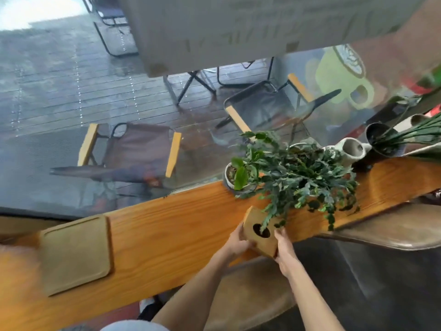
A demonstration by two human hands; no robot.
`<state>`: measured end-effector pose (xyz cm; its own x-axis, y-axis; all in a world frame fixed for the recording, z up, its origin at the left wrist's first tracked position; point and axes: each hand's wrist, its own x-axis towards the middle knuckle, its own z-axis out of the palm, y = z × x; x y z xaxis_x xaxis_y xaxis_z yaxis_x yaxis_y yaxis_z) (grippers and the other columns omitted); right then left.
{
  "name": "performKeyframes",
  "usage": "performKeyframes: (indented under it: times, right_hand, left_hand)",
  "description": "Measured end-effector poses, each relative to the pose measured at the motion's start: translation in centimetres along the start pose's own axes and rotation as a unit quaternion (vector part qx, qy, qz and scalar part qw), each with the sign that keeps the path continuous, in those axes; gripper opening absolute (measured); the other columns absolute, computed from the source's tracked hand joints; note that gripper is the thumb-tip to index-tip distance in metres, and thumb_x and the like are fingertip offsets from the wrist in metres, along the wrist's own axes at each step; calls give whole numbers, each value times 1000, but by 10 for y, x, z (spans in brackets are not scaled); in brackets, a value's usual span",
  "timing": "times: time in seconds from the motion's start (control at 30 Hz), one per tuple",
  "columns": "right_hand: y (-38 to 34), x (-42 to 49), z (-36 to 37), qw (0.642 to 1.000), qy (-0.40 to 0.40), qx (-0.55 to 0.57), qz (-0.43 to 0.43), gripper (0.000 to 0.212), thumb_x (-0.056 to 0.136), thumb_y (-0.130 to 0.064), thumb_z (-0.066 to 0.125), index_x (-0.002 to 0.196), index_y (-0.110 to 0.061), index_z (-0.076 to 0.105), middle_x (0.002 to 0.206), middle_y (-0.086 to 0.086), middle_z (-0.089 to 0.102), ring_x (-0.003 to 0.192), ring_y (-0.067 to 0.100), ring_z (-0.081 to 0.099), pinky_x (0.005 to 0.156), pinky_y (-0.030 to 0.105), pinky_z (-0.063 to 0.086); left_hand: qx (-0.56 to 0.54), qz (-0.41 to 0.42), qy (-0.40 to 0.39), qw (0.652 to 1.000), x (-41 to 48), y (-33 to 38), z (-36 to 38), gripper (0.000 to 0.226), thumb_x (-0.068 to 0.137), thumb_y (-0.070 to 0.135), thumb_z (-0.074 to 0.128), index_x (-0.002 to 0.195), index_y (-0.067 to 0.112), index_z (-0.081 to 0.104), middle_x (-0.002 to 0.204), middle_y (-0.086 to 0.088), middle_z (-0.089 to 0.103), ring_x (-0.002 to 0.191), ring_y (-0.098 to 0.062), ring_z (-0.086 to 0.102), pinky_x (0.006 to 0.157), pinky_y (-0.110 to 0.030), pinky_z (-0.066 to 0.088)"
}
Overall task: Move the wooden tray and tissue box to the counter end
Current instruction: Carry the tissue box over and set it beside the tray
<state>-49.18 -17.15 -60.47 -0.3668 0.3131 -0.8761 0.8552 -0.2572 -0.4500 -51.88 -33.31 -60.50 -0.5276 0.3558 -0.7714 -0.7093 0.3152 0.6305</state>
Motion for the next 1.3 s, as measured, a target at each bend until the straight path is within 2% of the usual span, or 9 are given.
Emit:
performKeyframes:
  times: [0.13,0.23,0.5,0.63,0.77,0.9,1.0,1.1,1.3]
  right_hand:
    - [11,-34,57,997,-40,-60,-35,62,104,-29,50,158,-40,21,155,1,44,135,33,48,107,50,45]
    - [23,-71,127,989,-76,-103,-77,62,103,-31,52,157,-42,25,142,-4,55,123,27,56,93,44,47]
    - [104,-198,336,934,-196,-199,-222,60,105,-29,48,159,-35,21,158,0,41,141,26,43,115,50,41]
    - [159,-269,416,907,-275,-231,-222,68,102,-36,53,160,-34,17,162,0,35,143,24,40,116,48,39]
    - [198,-306,458,895,-330,-252,-161,77,94,-51,59,157,-45,15,156,0,44,128,23,51,102,49,50]
    - [205,-310,480,887,-341,-288,-119,89,84,-69,59,155,-49,10,141,-7,58,116,23,61,72,39,60]
    - [206,-306,485,814,-426,-388,-80,77,74,-79,63,141,-46,43,108,-11,77,97,20,76,69,39,63]
    - [216,-305,486,767,-470,-432,-65,64,70,-77,71,123,-44,59,113,-1,77,102,24,75,82,53,61]
    - [240,-309,484,845,-397,-348,-78,65,65,-83,69,117,-45,66,108,-1,79,98,25,76,74,48,63]
  left_hand:
    - [-9,52,95,994,-40,-28,-61,79,84,42,61,154,17,36,148,-16,45,142,-33,39,118,-49,35]
    - [-52,79,183,979,-85,-60,-119,57,96,39,61,148,23,42,141,-12,37,139,-29,37,118,-47,35]
    - [-194,155,336,909,-252,-160,-282,41,94,42,65,133,39,49,128,-3,35,116,-18,55,93,-33,58]
    - [-268,157,403,861,-341,-218,-349,39,92,35,69,129,28,59,129,-13,57,114,-30,64,98,-54,55]
    - [-339,138,423,829,-408,-271,-391,27,94,30,66,120,36,63,112,4,69,88,-9,74,70,-39,62]
    - [-352,144,406,831,-446,-306,-405,38,81,46,69,116,35,73,113,1,76,93,-12,73,72,-38,61]
    - [-327,152,401,842,-459,-318,-398,49,70,58,67,113,34,76,103,11,77,97,-11,73,78,-42,59]
    - [-336,156,395,840,-463,-324,-392,49,73,56,67,111,28,77,95,13,76,91,-12,72,76,-40,56]
    - [-360,148,377,841,-452,-317,-402,47,94,44,62,139,39,49,131,9,62,107,-6,64,82,-32,54]
